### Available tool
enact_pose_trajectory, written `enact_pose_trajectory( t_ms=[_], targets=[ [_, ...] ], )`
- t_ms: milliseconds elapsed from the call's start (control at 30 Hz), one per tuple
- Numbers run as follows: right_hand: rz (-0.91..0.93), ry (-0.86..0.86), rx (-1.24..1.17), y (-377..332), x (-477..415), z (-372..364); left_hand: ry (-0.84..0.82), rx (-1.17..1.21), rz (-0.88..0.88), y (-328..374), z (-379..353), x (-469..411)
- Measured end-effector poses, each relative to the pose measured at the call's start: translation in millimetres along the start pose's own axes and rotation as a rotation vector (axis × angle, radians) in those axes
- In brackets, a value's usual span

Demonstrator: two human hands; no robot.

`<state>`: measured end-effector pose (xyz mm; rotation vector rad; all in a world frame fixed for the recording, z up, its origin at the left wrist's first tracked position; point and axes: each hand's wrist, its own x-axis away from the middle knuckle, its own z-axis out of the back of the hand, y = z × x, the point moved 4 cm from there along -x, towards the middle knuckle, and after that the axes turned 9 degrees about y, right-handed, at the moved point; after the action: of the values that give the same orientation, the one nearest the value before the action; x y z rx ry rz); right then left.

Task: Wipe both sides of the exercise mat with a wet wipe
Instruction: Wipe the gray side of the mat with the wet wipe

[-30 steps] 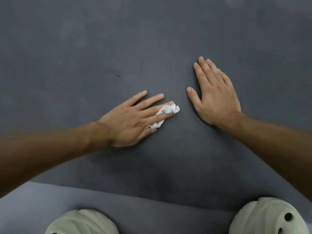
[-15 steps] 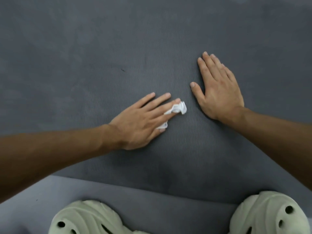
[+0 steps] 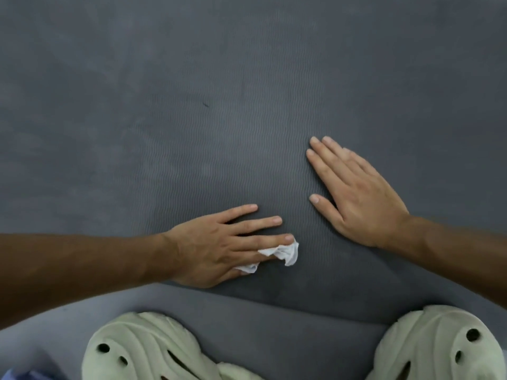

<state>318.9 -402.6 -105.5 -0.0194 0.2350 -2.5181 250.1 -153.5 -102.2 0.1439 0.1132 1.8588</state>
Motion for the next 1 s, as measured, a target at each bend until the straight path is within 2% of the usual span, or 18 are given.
enact_pose_trajectory(
  t_ms=[67, 200, 267, 467, 767, 833, 1000],
  targets=[
    [0.056, -0.031, 0.008, -6, 13, 0, -0.003, -0.020, 0.025, -13, 0, 0],
    [0.096, -0.047, 0.009, -11, 24, -2, 0.016, -0.084, 0.261, -66, 14, 1],
    [0.098, -0.052, -0.003, -10, 23, -3, 0.000, -0.099, 0.316, -80, 18, 2],
    [0.098, -0.056, -0.016, -8, 22, -3, 0.048, -0.045, 0.341, -36, 9, -18],
    [0.074, -0.022, -0.179, 4, 14, 2, 0.080, 0.077, 0.136, 62, -12, -62],
    [0.084, -0.035, -0.180, 10, 9, 4, 0.076, 0.069, 0.110, 58, -10, -72],
    [0.044, -0.019, -0.086, 29, -5, 11, 0.096, 0.020, 0.219, -3, 2, -88]
  ],
)
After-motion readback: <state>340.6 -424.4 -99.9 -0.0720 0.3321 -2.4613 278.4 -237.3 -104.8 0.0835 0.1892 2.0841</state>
